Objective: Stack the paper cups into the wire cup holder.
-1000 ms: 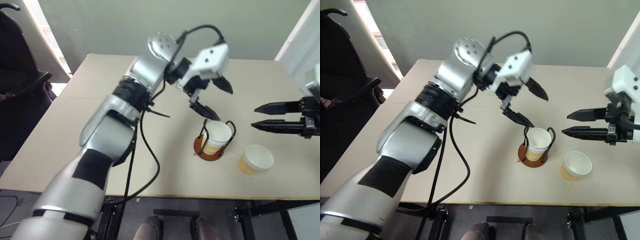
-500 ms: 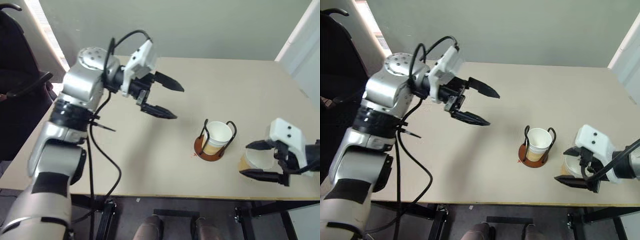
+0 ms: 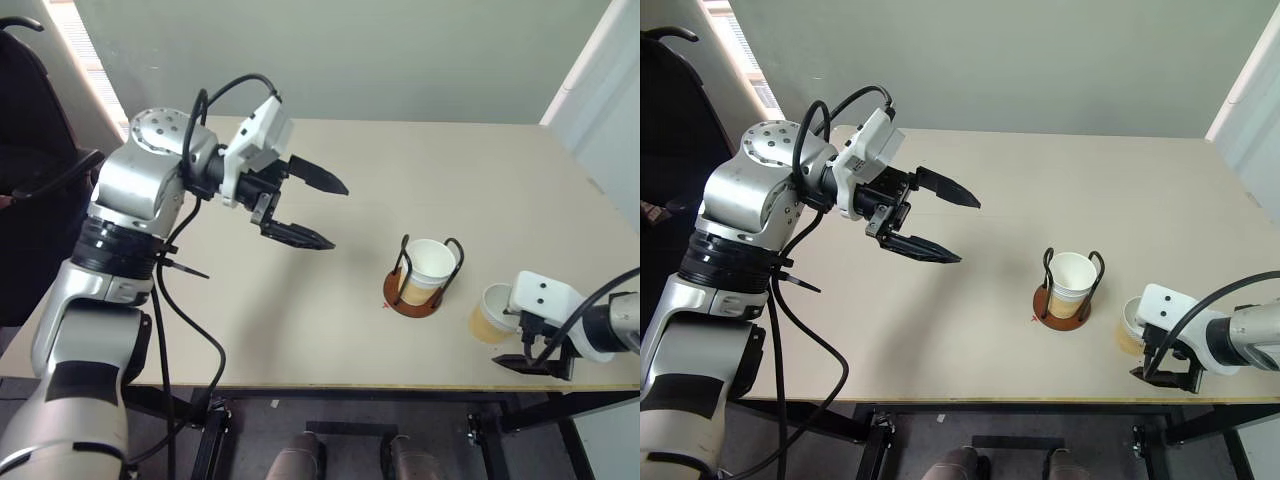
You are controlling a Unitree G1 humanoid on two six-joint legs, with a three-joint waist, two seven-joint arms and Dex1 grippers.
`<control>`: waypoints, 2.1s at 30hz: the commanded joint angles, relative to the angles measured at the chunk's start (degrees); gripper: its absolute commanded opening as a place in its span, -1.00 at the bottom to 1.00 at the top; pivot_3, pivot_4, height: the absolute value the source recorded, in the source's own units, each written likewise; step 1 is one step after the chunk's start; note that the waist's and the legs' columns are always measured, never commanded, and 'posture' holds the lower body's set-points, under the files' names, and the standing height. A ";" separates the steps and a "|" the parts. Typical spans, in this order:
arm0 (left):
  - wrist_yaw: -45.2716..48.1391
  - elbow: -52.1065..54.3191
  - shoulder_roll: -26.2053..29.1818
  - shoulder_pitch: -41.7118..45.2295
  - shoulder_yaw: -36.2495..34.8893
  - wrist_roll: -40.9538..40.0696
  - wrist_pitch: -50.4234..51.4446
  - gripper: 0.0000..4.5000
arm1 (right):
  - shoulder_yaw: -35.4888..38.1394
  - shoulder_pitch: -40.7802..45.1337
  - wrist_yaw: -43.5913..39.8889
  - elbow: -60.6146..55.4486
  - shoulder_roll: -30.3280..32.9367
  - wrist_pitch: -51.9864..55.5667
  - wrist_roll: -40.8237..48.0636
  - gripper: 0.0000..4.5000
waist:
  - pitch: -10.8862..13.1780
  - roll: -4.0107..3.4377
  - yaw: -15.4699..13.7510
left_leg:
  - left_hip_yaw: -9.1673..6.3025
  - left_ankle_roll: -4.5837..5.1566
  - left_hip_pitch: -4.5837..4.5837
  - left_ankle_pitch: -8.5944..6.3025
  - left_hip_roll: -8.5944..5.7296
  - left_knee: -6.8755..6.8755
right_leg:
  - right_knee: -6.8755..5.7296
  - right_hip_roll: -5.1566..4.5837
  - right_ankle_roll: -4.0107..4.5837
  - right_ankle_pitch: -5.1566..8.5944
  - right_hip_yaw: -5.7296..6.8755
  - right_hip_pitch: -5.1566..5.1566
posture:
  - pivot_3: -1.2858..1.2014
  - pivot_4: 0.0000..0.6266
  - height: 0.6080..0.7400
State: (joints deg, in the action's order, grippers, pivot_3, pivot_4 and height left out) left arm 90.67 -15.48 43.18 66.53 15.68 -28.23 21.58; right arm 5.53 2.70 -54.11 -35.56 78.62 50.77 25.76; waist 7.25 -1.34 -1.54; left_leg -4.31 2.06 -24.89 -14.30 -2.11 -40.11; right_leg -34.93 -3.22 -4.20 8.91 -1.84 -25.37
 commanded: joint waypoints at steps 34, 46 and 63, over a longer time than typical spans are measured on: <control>1.76 5.88 0.18 -3.66 -4.18 1.38 0.58 1.00 | -20.30 62.91 -31.87 19.30 -8.80 -11.96 -7.00 -0.99 | 0.01 0.00 0.73 | -0.22 -0.17 -0.11 -0.12 0.06 0.10 | 0.03 0.04 0.21 0.27 0.14 -0.19 | 0.03 -0.52 1.00; 1.67 6.81 0.75 -3.94 -4.26 1.43 1.16 1.00 | -23.95 60.99 -37.54 22.61 -12.20 -18.72 -13.56 -0.99 | 0.01 -0.01 0.49 | -0.26 -0.22 -0.18 -0.11 0.04 0.15 | 0.07 0.01 0.42 0.42 0.21 -0.23 | 0.03 -0.52 1.00; 1.68 6.90 0.43 -2.93 -4.29 1.27 1.94 1.00 | -25.94 56.44 -38.39 20.91 -14.40 -23.43 -16.20 -0.99 | 0.01 -0.01 0.58 | -0.26 -0.30 -0.14 -0.07 0.05 0.14 | -0.02 0.01 0.60 0.50 0.20 -0.21 | 0.03 -0.52 1.00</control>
State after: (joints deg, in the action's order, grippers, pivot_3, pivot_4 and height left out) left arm 90.68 -10.28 43.15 62.15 13.30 -26.90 23.33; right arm -20.84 58.88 -92.24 -13.90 63.65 28.70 10.15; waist 7.27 -1.35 -0.96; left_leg -4.57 1.76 -25.03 -14.37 -2.06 -39.96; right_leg -34.95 -3.21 -3.63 9.39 -1.64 -25.59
